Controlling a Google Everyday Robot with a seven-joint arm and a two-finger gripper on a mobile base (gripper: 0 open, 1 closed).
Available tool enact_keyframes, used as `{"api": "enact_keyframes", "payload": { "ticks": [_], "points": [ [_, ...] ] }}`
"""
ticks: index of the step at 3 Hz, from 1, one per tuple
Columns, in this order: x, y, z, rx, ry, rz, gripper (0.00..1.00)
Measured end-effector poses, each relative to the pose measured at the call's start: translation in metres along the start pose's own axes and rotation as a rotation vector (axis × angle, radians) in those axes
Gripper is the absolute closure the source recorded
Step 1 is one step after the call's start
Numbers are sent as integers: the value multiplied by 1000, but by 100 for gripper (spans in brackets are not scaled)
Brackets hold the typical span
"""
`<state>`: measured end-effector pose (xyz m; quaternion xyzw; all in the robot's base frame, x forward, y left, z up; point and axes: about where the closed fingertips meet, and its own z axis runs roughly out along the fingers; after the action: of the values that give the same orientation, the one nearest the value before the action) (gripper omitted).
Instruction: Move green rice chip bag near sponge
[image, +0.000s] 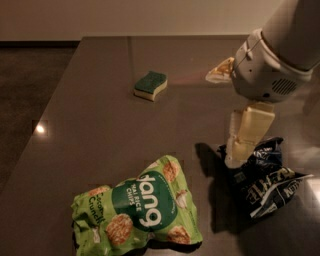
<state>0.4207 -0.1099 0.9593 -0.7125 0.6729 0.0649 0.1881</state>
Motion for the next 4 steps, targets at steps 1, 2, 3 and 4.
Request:
{"api": "enact_keyframes", "payload": {
  "ticks": [1,2,3,4],
  "points": [
    [-30,30,27,-51,-44,-84,0],
    [-49,56,51,-99,-69,-139,0],
    [-65,78,77,-143,-77,-182,0],
    [-76,92,96,-173,-72,-212,0]
  ]
}}
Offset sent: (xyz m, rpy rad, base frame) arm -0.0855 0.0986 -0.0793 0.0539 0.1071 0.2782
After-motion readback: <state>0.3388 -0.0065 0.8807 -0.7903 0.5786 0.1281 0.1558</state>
